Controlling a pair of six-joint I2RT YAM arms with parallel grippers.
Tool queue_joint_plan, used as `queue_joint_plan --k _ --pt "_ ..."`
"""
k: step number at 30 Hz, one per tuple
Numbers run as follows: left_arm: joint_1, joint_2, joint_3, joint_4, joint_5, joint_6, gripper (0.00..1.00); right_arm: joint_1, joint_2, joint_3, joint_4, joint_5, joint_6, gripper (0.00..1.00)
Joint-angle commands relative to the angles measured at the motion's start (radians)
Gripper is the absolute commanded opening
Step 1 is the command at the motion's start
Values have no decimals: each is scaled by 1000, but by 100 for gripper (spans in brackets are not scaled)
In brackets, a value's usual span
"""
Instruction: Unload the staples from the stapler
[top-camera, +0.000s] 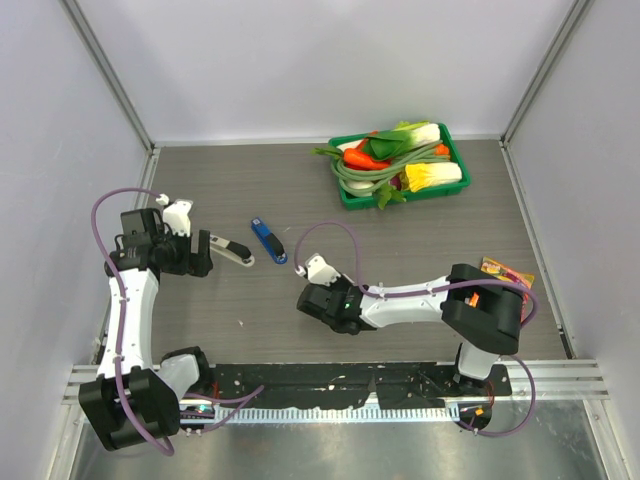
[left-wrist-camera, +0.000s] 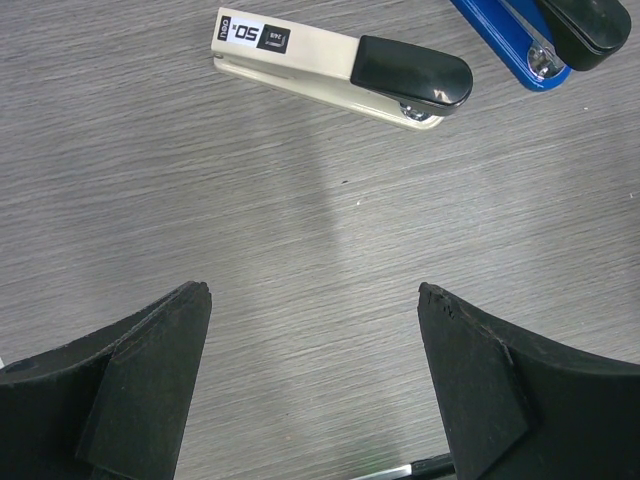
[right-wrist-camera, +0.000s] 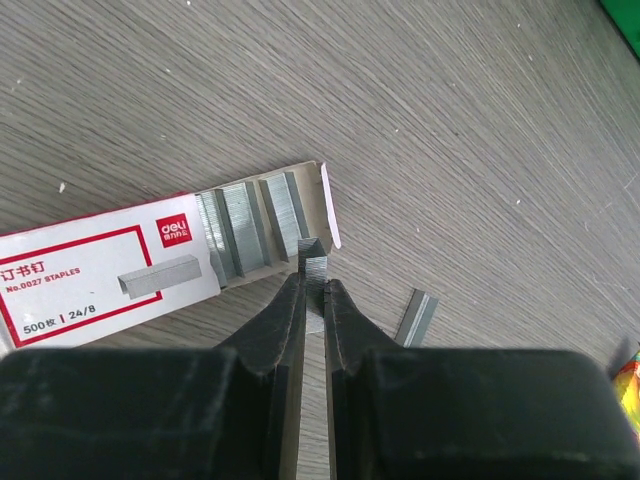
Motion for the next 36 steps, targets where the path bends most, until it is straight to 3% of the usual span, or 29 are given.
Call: queue_joint_plan --k 1,9,21,32,36 --pt "6 -23 -8 -5 2 8 89 5 10 5 45 8 12 11" --pt "6 -26 -8 -6 -1 10 89 36 55 15 40 4 24 16" --pt "6 -30 -5 -9 3 13 89 78 60 31 -1 -9 62 34" --pt "6 -38 -11 -12 0 19 89 55 -72 6 14 -110 33 34" --pt "6 -38 -9 -14 3 20 89 -28 -154 -36 60 -255 6 34"
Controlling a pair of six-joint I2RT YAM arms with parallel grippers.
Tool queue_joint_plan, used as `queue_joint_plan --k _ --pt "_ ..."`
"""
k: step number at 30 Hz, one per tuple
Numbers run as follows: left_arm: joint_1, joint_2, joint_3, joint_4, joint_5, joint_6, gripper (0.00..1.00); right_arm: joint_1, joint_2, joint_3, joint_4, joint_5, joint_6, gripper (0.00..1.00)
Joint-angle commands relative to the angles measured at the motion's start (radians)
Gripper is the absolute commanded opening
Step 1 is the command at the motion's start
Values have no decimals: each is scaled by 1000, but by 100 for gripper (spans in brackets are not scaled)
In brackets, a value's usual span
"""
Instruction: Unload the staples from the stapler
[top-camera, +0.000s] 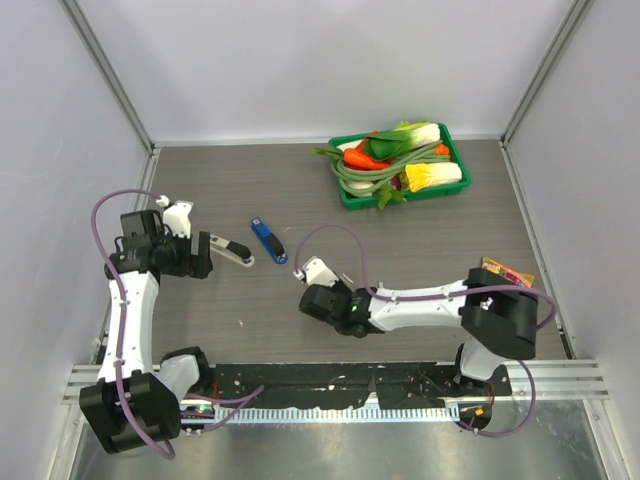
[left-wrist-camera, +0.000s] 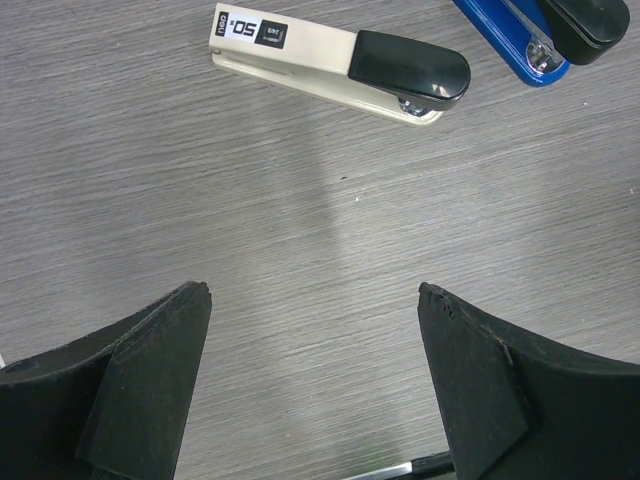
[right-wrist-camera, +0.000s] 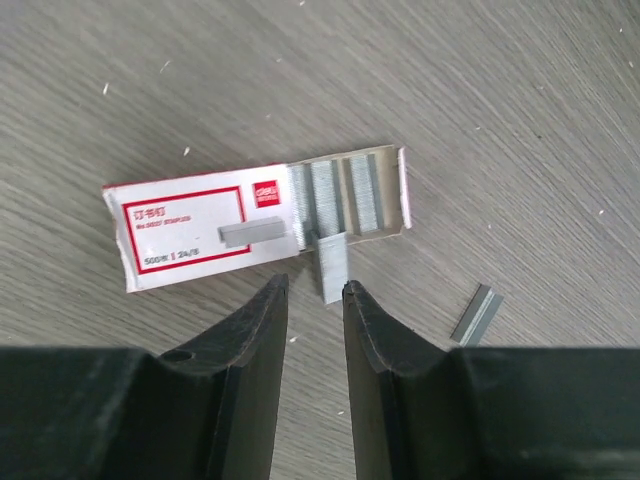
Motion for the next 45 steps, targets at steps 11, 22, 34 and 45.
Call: queue_joint_plan --k 11,22,34,45 --pt "6 -9 7 -12 22 7 89 -222 -140 -49 71 -398 -73 34" --pt "6 1 12 -14 30 7 89 -227 -157 -97 99 -403 -64 34" --pt "6 5 19 -21 27 7 89 -233 -122 -102 119 -384 -65 34" --pt "6 8 21 -20 23 8 89 -236 -105 -122 137 -400 -52 33"
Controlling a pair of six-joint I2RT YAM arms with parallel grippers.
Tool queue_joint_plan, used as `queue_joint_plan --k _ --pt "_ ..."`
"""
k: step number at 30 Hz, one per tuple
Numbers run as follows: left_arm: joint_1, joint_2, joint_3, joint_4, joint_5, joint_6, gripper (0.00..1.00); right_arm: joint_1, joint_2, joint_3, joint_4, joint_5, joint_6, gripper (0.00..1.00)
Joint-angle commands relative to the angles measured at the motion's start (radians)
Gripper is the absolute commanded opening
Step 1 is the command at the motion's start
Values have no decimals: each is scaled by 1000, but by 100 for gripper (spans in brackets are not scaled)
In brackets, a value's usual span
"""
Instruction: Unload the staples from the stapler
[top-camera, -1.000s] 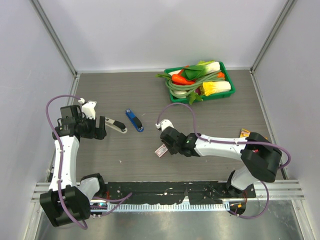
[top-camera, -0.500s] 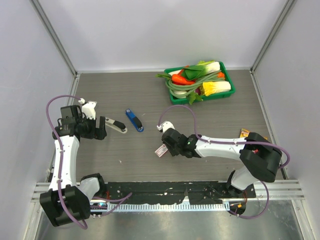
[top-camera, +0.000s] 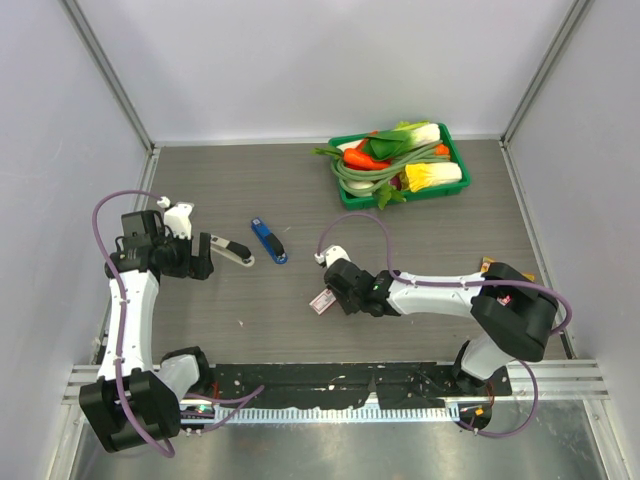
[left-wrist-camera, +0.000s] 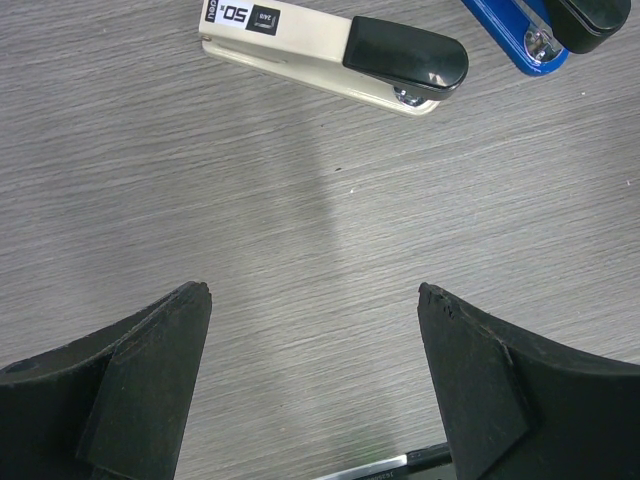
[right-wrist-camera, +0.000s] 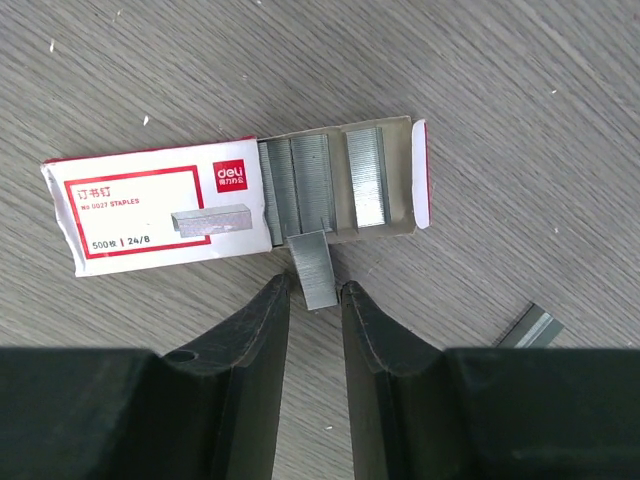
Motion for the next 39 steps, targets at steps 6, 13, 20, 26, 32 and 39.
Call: queue_joint_plan --k 6,13,20,26,32,39 --pt "6 1 16 -1 18 10 88 -2 -24 -9 45 43 6 18" --pt "6 -2 12 0 19 11 88 -2 -93 -10 26 70 8 14" --pt "6 -8 10 2 21 11 88 -11 -84 50 -12 126 -33 14" --pt "-13 -7 30 -12 73 4 87 -33 -16 129 -29 138 -44 13" --pt "-407 71 67 92 -102 -139 85 -91 -108 142 -61 187 28 11" --pt "-751 394 208 213 -221 -259 86 -157 -240 153 -171 221 103 10"
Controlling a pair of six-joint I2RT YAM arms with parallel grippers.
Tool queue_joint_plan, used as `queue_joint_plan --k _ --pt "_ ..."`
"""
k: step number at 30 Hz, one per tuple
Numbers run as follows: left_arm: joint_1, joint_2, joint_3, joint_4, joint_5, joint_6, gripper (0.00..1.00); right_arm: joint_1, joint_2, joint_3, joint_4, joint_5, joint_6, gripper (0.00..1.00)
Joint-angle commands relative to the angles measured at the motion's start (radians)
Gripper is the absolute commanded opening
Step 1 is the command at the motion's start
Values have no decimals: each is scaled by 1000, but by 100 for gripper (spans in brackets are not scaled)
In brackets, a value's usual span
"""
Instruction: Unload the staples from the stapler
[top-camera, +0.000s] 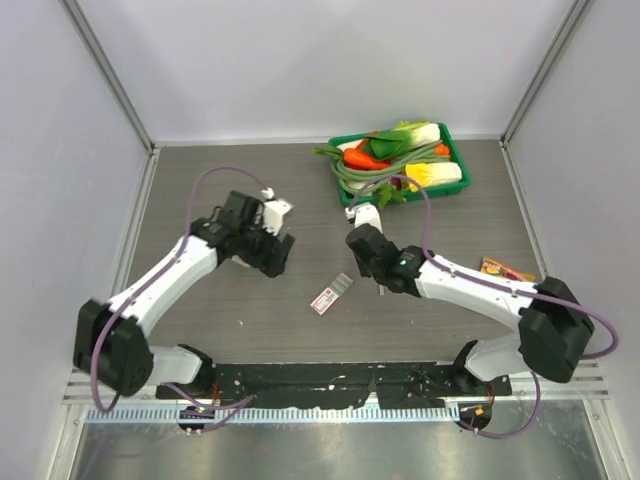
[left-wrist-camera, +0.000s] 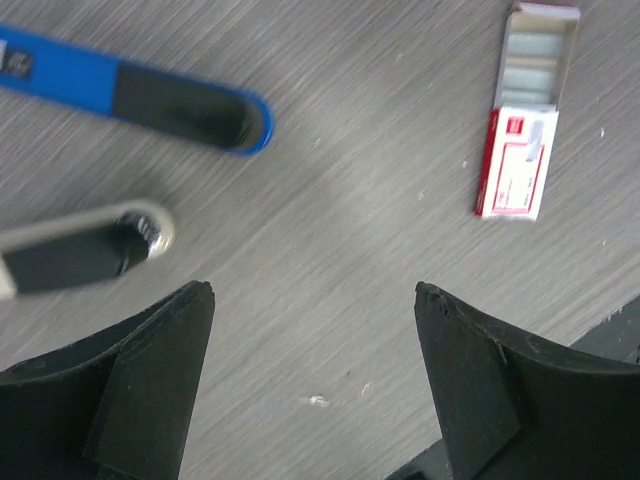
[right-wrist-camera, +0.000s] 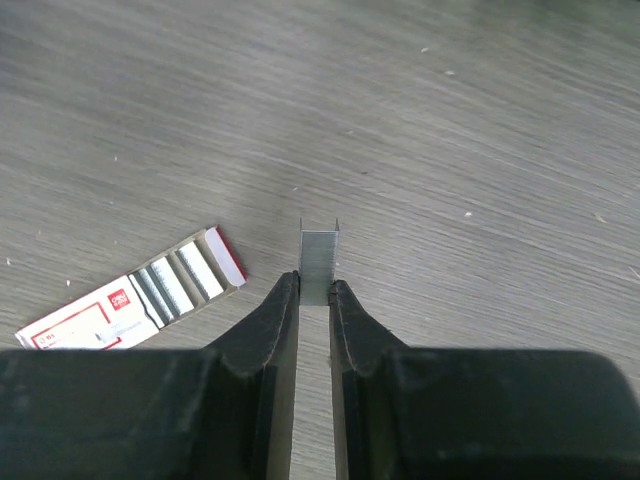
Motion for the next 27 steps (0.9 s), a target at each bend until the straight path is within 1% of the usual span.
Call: queue_joint_plan --k 1,2,4,8,12,19,21,25,27 --pt "-147 196 110 133 -107 -98 85 -21 -102 47 -88 61 85 10" --pt "-161 227 133 148 -108 -98 86 -27 -115 45 -100 62 95 10" --pt "-201 317 161 190 -86 -153 86 -37 -158 36 -123 62 125 9" --pt "-265 428 241 234 -63 -184 87 -58 -227 16 -156 44 149 9" --pt "-325 477 264 260 -65 -213 89 -82 -258 21 -205 39 154 8" --pt "-446 543 264 285 -134 -285 89 -110 -307 19 -239 16 145 8" --pt "-465 551 267 285 -161 -285 89 -115 -315 22 -243 10 137 8" --pt "-468 544 273 271 -170 -290 89 -136 -316 30 -245 -7 117 8" --pt "-473 548 278 245 -167 -282 86 -142 -312 34 -243 -18 108 8"
